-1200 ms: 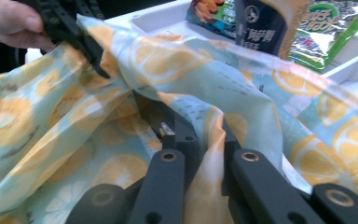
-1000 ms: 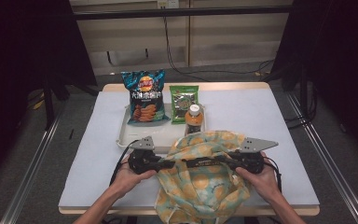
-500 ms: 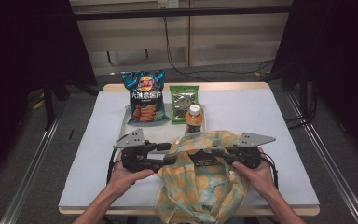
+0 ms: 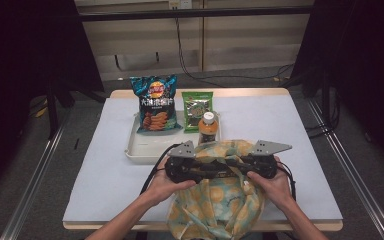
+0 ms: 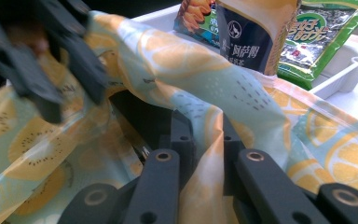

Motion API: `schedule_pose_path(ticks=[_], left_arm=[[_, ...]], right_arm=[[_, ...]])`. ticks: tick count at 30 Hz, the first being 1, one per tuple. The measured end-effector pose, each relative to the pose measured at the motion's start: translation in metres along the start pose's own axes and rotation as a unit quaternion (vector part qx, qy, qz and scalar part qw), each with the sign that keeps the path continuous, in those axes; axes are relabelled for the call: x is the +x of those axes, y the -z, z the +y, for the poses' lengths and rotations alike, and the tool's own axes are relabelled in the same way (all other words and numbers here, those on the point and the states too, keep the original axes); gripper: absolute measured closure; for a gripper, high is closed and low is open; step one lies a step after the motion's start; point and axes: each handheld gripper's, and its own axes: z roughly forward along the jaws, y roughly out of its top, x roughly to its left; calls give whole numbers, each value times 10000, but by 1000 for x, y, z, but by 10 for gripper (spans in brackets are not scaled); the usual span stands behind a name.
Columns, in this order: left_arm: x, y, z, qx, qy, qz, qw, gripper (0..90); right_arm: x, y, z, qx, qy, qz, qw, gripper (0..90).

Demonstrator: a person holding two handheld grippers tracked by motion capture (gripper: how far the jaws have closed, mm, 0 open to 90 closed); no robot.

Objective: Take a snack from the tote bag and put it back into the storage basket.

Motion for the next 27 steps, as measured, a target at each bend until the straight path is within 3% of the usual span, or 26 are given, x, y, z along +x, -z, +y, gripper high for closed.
schedule_pose_path(ticks=[2,4,6,9,11,16,22,24,25,27], left_arm=[[7,-7,-1,194,19,224,9996,634],[9,-7,-2,222,17,424,9989,567],[10,-6,-2,317,-138,581,9977,545],[13,-5,-5,412,-117,704,9966,509],[14,-4,-8,523,-261,804,9950,501],[14,-1,-11,569,-471,841,9937,450],[17,5,-13,593,-465,840,9936,409],[22,7,-15,520,-372,730,9953,398],[23,9,-16,489,-316,776,9953,391],[24,11,-18,486,-458,766,9948,387]], right_arm=[[-1,1,1,-15,-25,-50,10000,793],[-2,1,0,-21,-45,-113,9999,750],[-3,2,0,-33,-84,-177,9998,715],[-2,3,0,-25,-96,-172,9998,655],[-1,3,0,-7,-62,-153,9999,623],[0,6,-2,-16,-116,-193,9997,563],[-1,7,-3,-18,-155,-204,9997,534],[0,7,-3,-31,-152,-208,9997,522],[0,6,-3,-35,-156,-206,9997,519],[0,6,-3,-31,-138,-228,9996,503]])
